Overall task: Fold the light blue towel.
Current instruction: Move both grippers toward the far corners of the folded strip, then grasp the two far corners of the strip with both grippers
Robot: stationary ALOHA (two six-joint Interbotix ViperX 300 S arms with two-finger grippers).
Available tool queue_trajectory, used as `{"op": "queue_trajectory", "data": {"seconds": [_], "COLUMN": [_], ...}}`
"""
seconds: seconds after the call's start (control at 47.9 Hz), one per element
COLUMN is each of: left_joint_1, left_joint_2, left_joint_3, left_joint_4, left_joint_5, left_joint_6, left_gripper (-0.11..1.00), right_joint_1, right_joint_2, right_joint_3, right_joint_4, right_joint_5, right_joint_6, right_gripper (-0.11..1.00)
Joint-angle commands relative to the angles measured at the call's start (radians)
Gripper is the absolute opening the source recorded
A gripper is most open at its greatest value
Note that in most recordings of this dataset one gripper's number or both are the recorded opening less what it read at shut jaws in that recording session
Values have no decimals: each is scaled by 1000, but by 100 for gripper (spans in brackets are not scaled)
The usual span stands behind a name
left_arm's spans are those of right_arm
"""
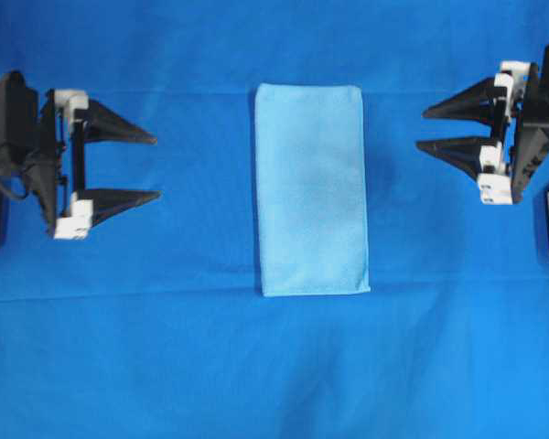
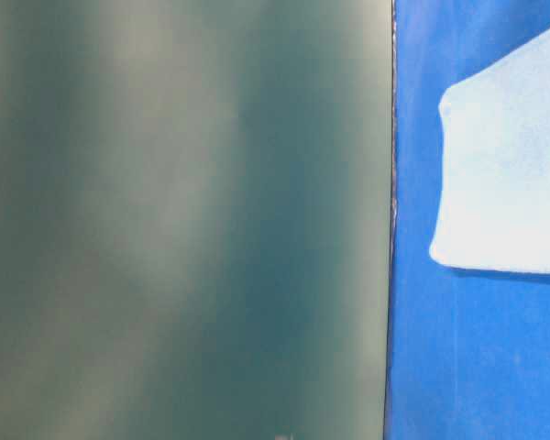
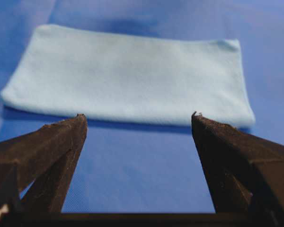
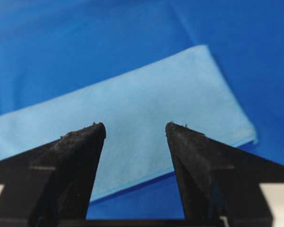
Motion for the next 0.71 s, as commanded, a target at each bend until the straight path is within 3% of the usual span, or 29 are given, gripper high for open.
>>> {"op": "queue_trajectory", "data": {"seconds": [0.0, 0.334, 0.689], "left_joint_1": [23, 153, 253], "left_joint_2": [58, 403, 716], "left_joint_3": [-52, -290, -459], "left_joint_4": [2, 2, 2], "left_joint_5": [-38, -35, -40], "left_joint_6": [0, 12, 8], "left_gripper": [85, 85, 85], "right_joint_1": [-32, -158, -212], "right_joint_2": [43, 376, 647], "right_joint_3": [-48, -219, -365], "right_joint_4": [3, -31, -83], "right_joint_5": [-5, 72, 117], "right_joint_6": [-2, -52, -71], "right_gripper": [59, 59, 59]}}
